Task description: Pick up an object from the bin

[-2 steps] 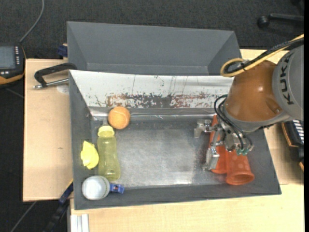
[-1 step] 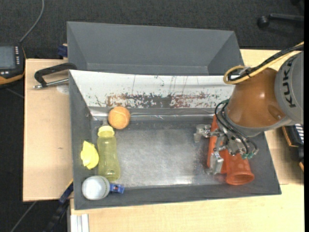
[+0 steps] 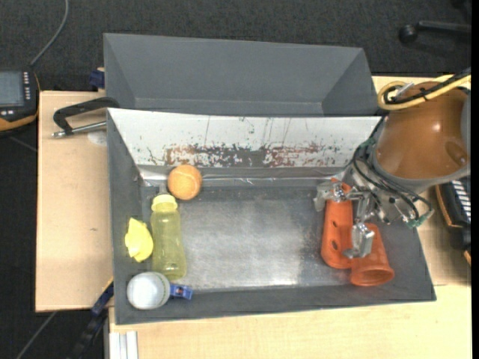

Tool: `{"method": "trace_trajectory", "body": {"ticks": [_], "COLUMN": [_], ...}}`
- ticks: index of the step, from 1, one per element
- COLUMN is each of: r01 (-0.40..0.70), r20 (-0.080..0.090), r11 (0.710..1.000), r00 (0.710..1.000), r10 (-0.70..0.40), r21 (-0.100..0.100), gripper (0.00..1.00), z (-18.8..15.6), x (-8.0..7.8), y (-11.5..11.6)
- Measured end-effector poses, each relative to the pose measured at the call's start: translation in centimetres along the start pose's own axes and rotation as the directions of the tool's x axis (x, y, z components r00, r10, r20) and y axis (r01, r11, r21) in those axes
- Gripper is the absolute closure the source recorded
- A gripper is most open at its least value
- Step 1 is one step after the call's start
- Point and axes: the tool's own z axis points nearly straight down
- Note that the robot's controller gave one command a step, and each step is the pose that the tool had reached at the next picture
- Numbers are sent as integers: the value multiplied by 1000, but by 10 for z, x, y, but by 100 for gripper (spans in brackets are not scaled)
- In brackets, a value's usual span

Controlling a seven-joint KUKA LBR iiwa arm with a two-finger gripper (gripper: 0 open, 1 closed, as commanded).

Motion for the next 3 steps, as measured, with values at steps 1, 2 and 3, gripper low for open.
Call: {"method": "trace_trajectory", "body": {"ticks": [1,2,3], "r01": [46,286,600], "r20": [15,6,16], "r11": [999,958,800], "r00": [999,958,800], "r10": [-46,-286,-600], "r21": [13,-6,25], "gripper": [0,0,100], "z": [19,58,76], "x": [-26,-18,-39], "y": [-22,-27,-32]}}
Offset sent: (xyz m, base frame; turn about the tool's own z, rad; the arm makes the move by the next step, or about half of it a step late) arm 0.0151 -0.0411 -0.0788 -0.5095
